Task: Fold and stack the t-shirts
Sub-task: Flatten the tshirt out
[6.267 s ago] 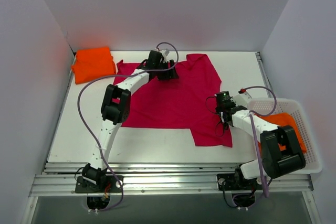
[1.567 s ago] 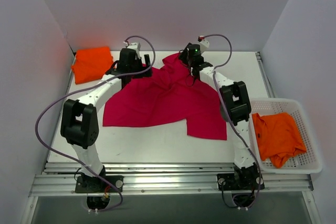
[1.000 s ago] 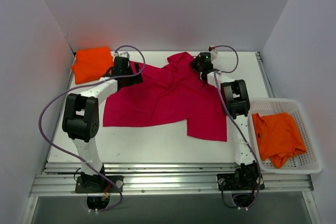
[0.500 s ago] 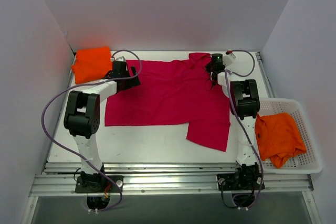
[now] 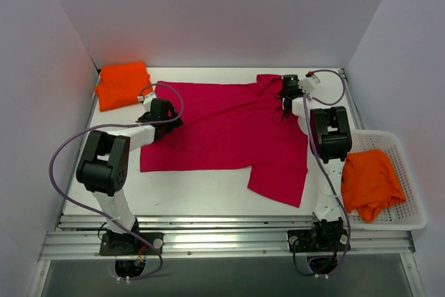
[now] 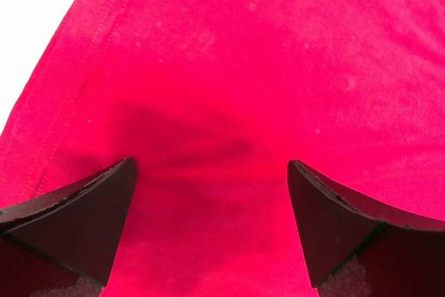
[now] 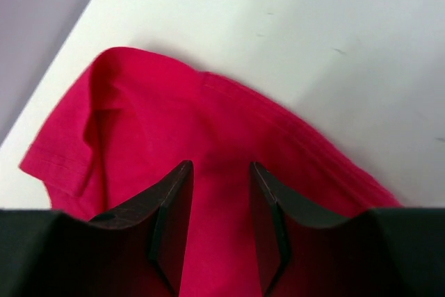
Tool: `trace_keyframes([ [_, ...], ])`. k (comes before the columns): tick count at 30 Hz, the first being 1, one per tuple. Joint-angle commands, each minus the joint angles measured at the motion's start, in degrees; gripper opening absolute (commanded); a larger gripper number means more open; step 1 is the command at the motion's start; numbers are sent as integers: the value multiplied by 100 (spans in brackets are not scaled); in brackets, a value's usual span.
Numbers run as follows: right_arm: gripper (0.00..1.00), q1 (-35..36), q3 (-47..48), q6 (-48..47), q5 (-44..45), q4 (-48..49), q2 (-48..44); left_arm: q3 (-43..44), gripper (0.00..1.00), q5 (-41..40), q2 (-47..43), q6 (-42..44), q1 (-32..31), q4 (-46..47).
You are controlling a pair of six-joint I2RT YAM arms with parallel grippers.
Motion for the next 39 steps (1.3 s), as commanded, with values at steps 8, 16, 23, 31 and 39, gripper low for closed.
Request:
trace_keyframes([
  [8,51,830,-431,-466,893,-71,-1300,-233,100,-700,-830,-138,-347,238],
  [16,55,972,1045,-572,603,-429,-255,-162,100,-515,-883,-41,-338,405],
  [23,56,884,2118,-801,665,-580,571,-206,100,-418,-857,29,-338,520],
  [31,62,699,2883,-862,524,-686,1187,-180,100,-331,-734,38,-338,608],
  [39,66,585,3252,-845,410,-624,1582,-136,100,-357,-602,65,-338,634],
])
